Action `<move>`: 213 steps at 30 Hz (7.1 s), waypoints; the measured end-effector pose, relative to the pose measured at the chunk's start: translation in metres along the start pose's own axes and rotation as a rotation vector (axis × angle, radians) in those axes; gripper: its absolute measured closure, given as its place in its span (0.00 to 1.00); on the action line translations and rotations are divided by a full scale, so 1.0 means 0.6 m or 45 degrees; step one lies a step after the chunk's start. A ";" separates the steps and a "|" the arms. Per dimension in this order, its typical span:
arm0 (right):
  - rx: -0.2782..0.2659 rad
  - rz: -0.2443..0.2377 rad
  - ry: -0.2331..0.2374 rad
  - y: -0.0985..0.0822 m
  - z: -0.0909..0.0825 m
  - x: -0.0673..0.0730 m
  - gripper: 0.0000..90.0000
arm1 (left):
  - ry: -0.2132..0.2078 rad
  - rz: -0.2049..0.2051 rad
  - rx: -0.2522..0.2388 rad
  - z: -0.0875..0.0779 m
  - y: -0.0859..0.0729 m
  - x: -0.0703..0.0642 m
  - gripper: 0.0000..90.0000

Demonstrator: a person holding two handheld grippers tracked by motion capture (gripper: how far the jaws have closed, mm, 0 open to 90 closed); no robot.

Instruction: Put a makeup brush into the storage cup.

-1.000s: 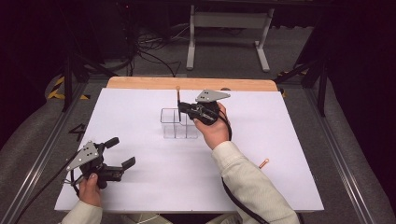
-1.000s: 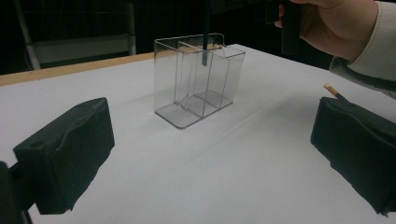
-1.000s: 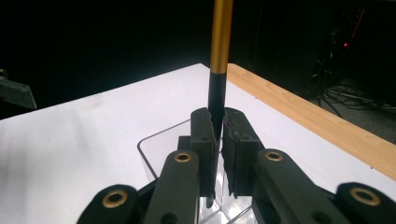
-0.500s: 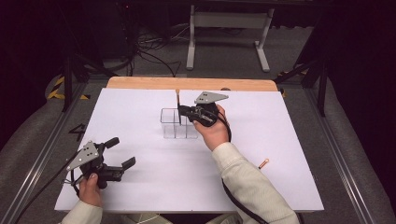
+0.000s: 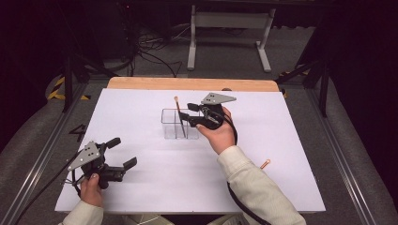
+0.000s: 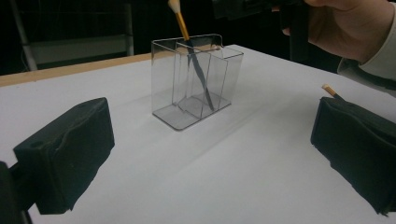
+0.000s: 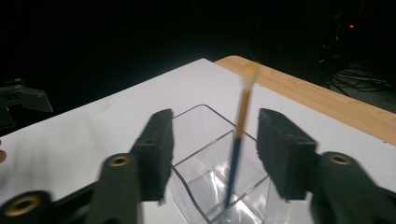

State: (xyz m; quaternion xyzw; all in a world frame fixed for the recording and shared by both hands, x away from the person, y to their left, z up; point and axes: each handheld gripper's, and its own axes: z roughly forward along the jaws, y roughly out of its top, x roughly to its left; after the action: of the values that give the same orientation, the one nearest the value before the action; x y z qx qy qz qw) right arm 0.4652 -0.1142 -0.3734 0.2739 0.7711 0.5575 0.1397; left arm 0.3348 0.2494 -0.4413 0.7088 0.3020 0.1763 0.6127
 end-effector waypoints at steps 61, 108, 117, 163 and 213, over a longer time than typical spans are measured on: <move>0.206 0.095 -0.263 -0.037 -0.335 0.002 0.11 | -0.014 0.020 0.004 0.027 0.013 0.010 0.00; 0.930 0.418 -0.419 -0.108 -0.316 -0.015 0.15 | -0.017 0.026 0.005 0.030 0.015 0.009 0.00; 1.006 0.445 -0.432 -0.125 -0.310 -0.023 0.12 | -0.016 0.025 0.001 0.028 0.015 0.009 0.00; 1.255 0.606 -0.361 -0.178 -0.261 -0.038 0.13 | -0.014 0.028 0.012 0.027 0.014 0.009 0.00; 1.321 0.476 -0.582 -0.174 -0.230 -0.016 0.27 | -0.014 0.019 0.013 0.026 0.013 0.008 0.00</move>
State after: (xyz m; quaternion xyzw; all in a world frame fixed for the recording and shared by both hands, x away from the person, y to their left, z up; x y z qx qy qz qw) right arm 0.3733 -0.2514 -0.4251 0.5504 0.8319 0.0500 0.0495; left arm 0.3498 0.2400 -0.4369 0.7151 0.2942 0.1756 0.6092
